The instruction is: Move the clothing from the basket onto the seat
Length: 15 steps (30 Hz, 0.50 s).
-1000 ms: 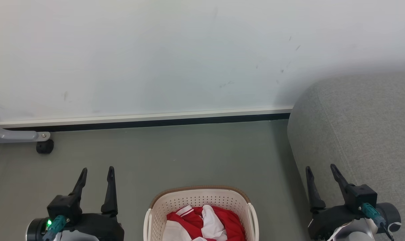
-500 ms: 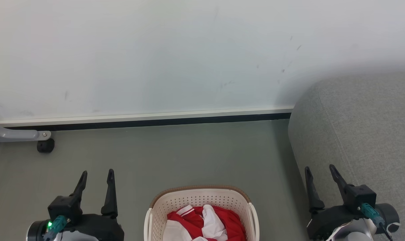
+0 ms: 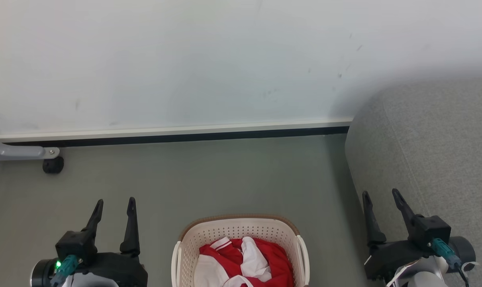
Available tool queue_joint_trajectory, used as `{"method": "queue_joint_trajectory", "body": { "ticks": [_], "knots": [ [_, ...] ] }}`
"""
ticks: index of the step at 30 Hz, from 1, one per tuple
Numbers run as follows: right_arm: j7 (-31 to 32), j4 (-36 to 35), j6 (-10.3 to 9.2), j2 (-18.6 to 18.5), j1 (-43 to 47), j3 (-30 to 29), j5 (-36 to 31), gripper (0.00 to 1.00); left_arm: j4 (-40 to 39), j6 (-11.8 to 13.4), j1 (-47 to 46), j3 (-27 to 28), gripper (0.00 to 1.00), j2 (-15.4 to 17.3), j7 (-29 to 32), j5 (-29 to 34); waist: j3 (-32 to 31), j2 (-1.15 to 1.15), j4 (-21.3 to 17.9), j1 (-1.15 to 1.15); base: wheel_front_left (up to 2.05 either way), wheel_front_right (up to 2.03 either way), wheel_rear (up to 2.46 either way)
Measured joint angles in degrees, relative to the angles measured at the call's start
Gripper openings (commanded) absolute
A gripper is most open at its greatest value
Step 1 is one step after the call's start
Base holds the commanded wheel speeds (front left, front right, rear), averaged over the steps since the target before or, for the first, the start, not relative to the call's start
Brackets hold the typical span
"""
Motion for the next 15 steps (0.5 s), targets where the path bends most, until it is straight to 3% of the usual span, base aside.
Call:
{"method": "queue_joint_trajectory", "body": {
  "ticks": [15],
  "knots": [
    [0.0,-5.7,-0.01,0.0,-3.1,-0.6,-0.4,1.00,-2.5,0.0,-2.5,0.2,1.00,-0.4,0.0,1.0,6.9,0.00,-0.1,0.00,0.00,0.00,0.00]
  ]
}}
